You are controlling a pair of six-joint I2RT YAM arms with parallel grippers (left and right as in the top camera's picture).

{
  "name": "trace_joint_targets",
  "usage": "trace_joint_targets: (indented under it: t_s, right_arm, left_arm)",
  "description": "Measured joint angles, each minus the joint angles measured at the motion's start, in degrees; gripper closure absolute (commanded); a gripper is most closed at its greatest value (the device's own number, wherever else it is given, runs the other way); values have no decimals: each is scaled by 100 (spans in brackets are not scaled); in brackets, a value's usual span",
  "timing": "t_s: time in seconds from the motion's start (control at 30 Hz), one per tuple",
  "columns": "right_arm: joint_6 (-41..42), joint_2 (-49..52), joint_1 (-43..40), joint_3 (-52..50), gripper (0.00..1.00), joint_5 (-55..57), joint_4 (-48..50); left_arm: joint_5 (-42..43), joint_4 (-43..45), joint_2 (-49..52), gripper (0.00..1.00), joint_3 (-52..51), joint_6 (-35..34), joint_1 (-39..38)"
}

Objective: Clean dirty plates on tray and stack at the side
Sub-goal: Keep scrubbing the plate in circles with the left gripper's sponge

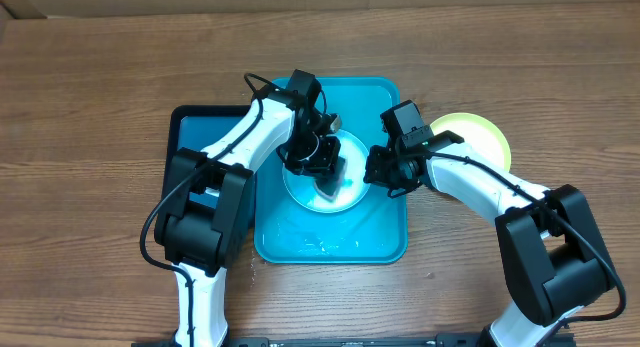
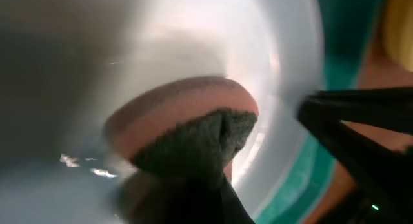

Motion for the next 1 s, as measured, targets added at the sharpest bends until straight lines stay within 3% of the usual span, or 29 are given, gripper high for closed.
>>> trace_joint_targets:
  t_s: [0.17, 0.4, 0.63, 1.0]
  right_arm:
    - [2, 0, 2, 2, 96, -28, 13]
    - [2, 0, 2, 2, 96, -33, 17]
    - [2, 0, 2, 2, 96, -33, 20]
    - [0, 0, 2, 2, 96, -48, 22]
  left_arm:
    - [149, -9, -437, 96, 35, 39, 17]
    - [-599, -179, -1349, 96, 216, 37, 42]
    - [-1451, -278, -1366, 96, 214, -85, 42]
    - [-1915, -42, -1303, 96, -13, -186, -79]
